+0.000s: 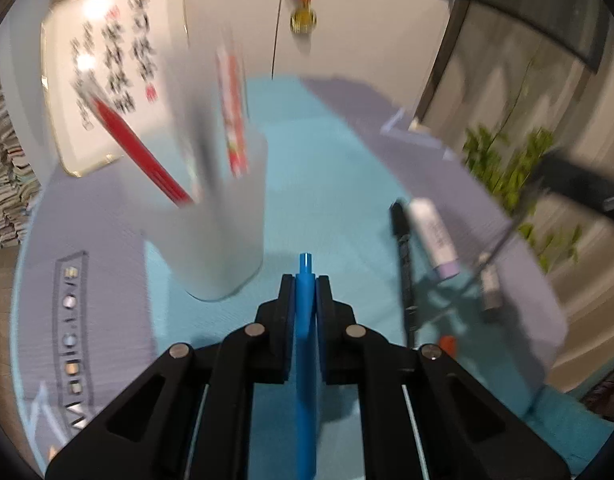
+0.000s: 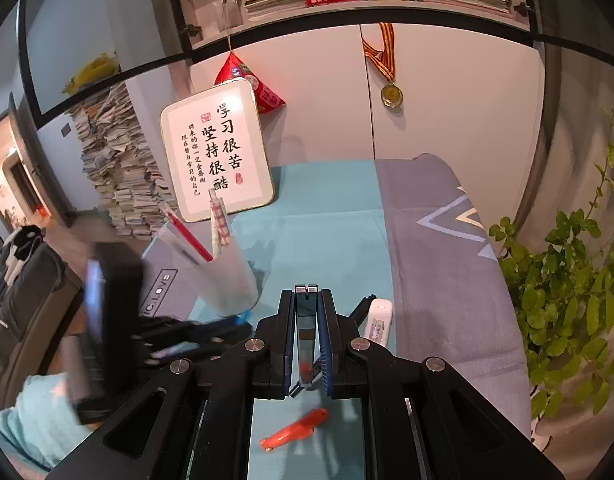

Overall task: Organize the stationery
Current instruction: 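Carry the blue pen with left tool while right tool carries the silver pen to the cup, then drop the blue pen into the cup with left tool while right tool drops the silver pen, then move left tool to the black marker while right tool moves to the orange highlighter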

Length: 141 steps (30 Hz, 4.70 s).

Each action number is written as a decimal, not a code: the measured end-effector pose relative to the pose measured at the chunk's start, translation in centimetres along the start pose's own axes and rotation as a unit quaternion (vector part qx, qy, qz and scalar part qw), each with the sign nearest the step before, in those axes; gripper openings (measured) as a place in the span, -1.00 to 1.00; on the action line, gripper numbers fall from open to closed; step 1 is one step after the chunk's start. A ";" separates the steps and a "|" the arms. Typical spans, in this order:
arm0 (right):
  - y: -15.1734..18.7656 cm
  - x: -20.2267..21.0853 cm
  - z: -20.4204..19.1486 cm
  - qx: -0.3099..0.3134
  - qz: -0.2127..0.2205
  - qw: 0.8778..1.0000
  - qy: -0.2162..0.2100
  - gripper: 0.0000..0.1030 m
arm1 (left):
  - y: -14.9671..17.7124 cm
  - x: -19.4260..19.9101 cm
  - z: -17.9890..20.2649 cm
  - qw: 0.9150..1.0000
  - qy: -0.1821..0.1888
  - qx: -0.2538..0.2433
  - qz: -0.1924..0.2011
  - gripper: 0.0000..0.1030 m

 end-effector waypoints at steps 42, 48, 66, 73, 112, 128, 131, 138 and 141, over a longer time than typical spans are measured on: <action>-1.7 2.1 -0.4 0.025 0.033 0.999 0.029 -0.77 | -9.7 6.5 -8.0 0.961 -0.077 0.122 0.234 -0.85; -2.4 1.4 -1.6 0.037 0.033 0.999 0.021 -0.77 | -8.3 6.4 -7.8 0.970 -0.071 0.112 0.204 -0.85; -8.6 1.3 -9.3 0.108 0.103 0.989 -0.015 -0.77 | -4.1 9.5 -8.1 0.976 -0.068 0.083 0.192 -0.59; -9.2 -1.4 -12.0 0.133 0.094 0.986 -0.024 -0.77 | -1.1 10.3 -9.4 0.978 -0.071 0.086 0.175 -0.58; -5.6 -6.7 -9.5 0.107 0.002 0.994 -0.014 -0.77 | 1.0 7.8 -8.0 0.989 -0.036 0.077 0.120 -0.58; -1.9 -1.1 3.1 -0.008 0.000 0.998 0.055 -0.77 | 0.8 5.8 -0.9 0.995 0.012 0.010 0.095 -0.58; -0.4 -0.6 5.5 -0.034 -0.008 0.997 0.065 -0.77 | 0.7 4.2 1.4 0.997 0.028 -0.009 0.073 -0.58; 2.2 0.4 8.9 -0.058 -0.019 0.996 0.063 -0.77 | 0.8 0.3 5.4 0.998 0.053 -0.036 0.021 -0.58; 3.0 0.4 9.8 -0.068 -0.021 0.996 0.057 -0.76 | 1.3 -1.6 6.7 0.997 0.057 -0.043 -0.008 -0.58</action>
Point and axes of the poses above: each gripper's, at about its wrist camera, not at the fingertips, and x roughly against the way its jaws point, z to its right, y to its underside, the point moved 7 cm from there along -x, roughly the way its jaws point, and after that the axes turned 1 degree about -y, right-handed, at the moved point
